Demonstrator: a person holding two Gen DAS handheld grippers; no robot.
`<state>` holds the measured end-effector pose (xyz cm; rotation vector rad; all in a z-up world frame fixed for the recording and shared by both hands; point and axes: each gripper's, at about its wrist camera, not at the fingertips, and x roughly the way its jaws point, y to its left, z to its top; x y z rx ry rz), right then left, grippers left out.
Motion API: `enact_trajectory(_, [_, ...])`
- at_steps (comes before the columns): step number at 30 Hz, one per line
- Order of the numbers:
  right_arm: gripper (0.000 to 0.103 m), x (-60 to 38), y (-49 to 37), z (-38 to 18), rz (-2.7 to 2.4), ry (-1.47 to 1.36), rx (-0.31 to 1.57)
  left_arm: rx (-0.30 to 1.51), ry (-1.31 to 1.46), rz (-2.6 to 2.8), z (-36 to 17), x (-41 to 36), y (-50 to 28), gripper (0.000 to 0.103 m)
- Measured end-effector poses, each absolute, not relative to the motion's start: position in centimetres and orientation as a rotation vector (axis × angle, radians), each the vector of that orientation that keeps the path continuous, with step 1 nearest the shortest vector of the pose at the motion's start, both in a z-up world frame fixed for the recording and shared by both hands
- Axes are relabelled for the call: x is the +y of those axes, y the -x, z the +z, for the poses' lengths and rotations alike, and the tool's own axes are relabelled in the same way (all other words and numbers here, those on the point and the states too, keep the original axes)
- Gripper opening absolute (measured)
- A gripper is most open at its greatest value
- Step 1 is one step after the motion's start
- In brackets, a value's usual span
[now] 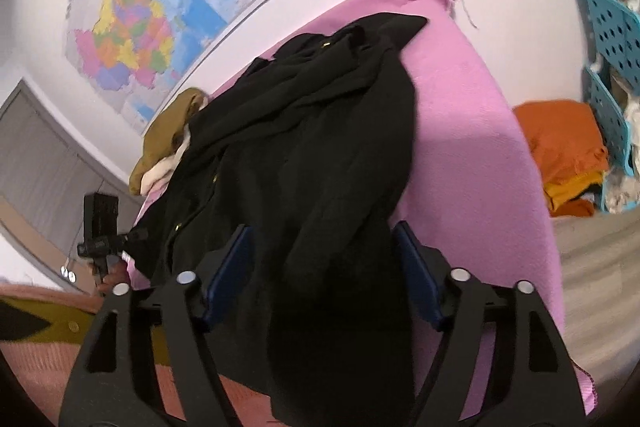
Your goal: Fold large clothes
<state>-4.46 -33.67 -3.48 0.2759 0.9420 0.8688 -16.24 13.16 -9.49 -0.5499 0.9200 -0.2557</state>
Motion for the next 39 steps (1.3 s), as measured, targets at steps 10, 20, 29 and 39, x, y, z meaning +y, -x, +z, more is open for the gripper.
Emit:
enact_trajectory(10, [0.028,-30.0,3.7,-4.0,0.945,-0.336,0.984,0.929,0.598,-0.101,-9.2,13.4,15.4,0.013])
enact_trajectory(20, [0.011,-29.9,9.0,3.7,1.116,-0.469,0.762,0.806,0.709,-0.215,-3.6,16.4,20.5,0.004])
enact_trajectory(29, [0.030,-29.3,9.2,-2.6,1.025,-0.406,1.005,0.899,0.699,-0.222,-7.6,17.1,21.4,0.011])
enact_trajectory(39, [0.044,-29.9,10.9,-4.4,1.068,-0.441,1.064,0.945,0.622,-0.253,-9.8,15.5,20.0,0.028])
